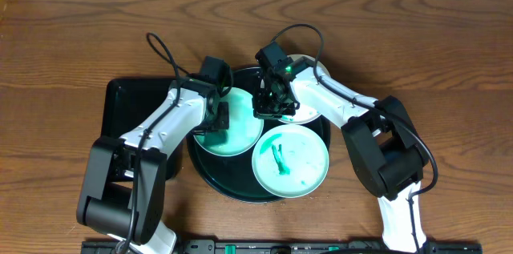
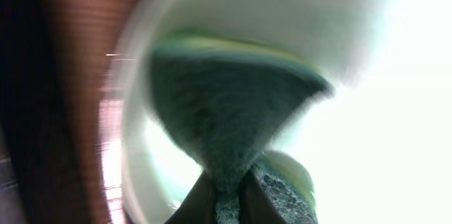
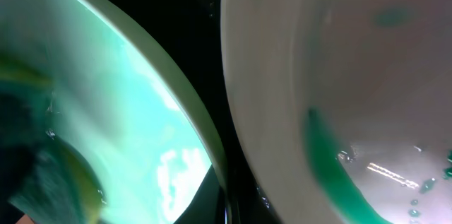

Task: Clean dirty plates on tray and stack at the side
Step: 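Scrub the left white plate with the sponge in the left gripper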

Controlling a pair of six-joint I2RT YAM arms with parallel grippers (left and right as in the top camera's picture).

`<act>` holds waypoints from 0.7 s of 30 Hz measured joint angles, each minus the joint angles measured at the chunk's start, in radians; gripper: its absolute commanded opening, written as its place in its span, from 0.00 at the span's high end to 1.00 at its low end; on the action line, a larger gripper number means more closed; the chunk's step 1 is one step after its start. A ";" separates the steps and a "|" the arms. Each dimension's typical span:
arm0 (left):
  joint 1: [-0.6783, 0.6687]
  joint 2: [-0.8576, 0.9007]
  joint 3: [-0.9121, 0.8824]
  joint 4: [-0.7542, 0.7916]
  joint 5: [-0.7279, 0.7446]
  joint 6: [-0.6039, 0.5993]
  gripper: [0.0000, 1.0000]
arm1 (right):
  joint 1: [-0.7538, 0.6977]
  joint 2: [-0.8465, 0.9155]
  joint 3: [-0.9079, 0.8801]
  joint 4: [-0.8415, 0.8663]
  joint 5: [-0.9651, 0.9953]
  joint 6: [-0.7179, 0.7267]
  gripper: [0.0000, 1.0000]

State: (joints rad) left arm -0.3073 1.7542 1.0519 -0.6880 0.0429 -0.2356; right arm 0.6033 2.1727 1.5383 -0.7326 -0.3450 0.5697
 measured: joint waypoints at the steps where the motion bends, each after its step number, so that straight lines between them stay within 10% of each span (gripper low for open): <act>1: 0.001 0.000 0.000 0.000 0.040 0.035 0.93 | 0.000 0.000 0.000 0.000 0.000 0.000 0.99; 21: -0.014 0.011 -0.015 0.210 0.322 0.188 0.93 | 0.000 0.000 0.000 -0.003 0.000 0.000 0.99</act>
State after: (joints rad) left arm -0.3218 1.7657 1.0370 -0.4778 0.3649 -0.0475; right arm 0.6033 2.1727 1.5383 -0.7353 -0.3454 0.5701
